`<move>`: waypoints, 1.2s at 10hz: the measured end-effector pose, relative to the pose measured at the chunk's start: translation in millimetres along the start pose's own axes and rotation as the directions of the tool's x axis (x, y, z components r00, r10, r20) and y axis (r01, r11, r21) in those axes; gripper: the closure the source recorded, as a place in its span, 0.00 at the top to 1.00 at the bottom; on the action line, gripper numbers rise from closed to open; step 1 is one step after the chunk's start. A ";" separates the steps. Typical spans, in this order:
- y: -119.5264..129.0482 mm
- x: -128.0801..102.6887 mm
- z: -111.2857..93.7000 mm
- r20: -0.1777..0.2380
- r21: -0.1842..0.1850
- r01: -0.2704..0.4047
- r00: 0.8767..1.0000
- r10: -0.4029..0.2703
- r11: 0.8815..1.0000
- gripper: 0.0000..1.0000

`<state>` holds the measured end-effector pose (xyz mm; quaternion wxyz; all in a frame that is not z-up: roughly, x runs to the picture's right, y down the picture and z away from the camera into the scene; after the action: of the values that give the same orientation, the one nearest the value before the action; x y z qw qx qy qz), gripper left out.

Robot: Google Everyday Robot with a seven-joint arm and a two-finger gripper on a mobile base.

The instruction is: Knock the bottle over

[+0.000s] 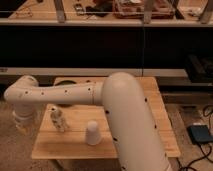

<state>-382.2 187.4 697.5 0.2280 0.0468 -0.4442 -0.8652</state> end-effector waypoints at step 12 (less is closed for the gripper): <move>32.6 -30.1 11.5 -0.010 -0.032 -0.188 0.982 0.188 0.982 0.00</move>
<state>-347.1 192.8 726.6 0.3111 0.0039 -0.4317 -0.8466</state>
